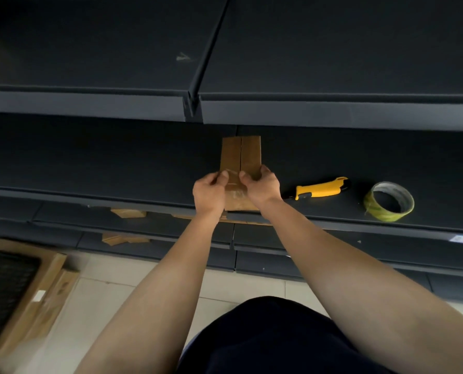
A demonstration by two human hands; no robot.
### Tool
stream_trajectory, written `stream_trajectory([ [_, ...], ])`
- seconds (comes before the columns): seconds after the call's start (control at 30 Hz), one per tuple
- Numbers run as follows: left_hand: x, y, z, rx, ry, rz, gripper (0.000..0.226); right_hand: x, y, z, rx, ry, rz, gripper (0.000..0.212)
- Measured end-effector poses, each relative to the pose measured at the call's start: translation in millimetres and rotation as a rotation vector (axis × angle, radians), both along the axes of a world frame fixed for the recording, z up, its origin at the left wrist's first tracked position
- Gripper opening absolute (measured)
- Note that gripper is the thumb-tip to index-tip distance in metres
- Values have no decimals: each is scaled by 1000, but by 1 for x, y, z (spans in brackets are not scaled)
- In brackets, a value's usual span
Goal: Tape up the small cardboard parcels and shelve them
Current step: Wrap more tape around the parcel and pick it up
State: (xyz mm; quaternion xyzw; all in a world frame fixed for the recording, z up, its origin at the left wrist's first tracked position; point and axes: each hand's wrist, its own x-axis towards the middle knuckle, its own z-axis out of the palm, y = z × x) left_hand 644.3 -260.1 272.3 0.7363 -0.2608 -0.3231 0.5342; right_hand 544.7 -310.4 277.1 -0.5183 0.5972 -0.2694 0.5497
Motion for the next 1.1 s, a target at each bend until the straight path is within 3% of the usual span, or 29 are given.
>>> stream_trajectory([
  [0.17, -6, -4, 3, 13, 115, 137, 15, -6, 3, -4, -6, 1, 0, 57],
  [0.23, -10, -6, 2, 59, 58, 92, 16, -6, 6, -3, 0, -8, -35, 55],
  [0.33, -15, -9, 4, 168, 17, 67, 38, -3, 11, -5, 7, 16, -14, 51],
  [0.5, -15, -13, 7, 93, 282, 159, 34, -4, 10, -6, 27, -8, 11, 37],
  [0.7, -9, -10, -1, 127, 353, 158, 39, -4, 12, -6, 12, -17, 34, 33],
  [0.87, -8, -21, 1, 227, 176, 126, 57, -1, 9, -4, 8, 10, 32, 37],
  [0.97, -9, -21, 0, 206, 133, 119, 49, -1, 9, -4, 25, -17, 13, 40],
  [1.1, -5, -11, 1, 124, 224, 170, 34, -8, 12, -8, 182, -135, -25, 56],
])
